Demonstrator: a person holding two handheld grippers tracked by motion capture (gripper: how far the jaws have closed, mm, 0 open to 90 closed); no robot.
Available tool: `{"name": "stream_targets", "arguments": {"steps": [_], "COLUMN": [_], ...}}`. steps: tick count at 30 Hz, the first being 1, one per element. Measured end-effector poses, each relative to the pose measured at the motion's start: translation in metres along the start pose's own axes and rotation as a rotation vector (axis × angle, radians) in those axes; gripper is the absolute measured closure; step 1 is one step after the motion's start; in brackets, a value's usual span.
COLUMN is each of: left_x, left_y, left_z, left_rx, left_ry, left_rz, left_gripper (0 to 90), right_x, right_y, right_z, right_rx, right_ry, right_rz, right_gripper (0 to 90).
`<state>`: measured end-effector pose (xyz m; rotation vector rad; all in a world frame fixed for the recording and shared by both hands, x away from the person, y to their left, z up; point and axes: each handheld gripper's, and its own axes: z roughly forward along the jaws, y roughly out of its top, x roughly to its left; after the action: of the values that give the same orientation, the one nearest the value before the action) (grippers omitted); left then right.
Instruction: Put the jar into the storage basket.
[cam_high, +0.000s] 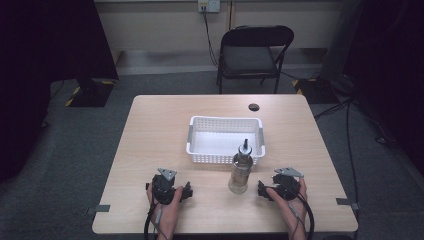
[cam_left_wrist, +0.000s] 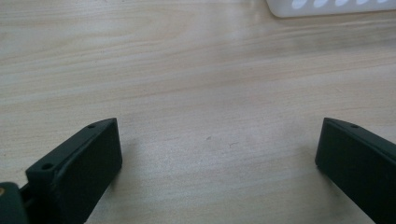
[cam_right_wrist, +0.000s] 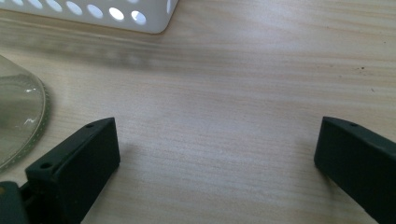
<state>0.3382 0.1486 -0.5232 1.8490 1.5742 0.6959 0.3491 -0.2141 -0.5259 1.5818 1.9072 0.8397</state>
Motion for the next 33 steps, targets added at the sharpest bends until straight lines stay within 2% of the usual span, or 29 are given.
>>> {"name": "stream_targets", "arguments": {"steps": [33], "left_x": [0.0000], "left_y": [0.0000], "left_z": [0.0000], "left_rx": [0.000], "left_ry": [0.000], "left_rz": [0.000], "left_gripper": [0.0], "right_x": [0.0000], "right_y": [-0.0003], "right_z": [-0.0004], "right_rx": [-0.001], "right_ry": [-0.005], "right_rz": [0.008], "right_gripper": [0.0]}}
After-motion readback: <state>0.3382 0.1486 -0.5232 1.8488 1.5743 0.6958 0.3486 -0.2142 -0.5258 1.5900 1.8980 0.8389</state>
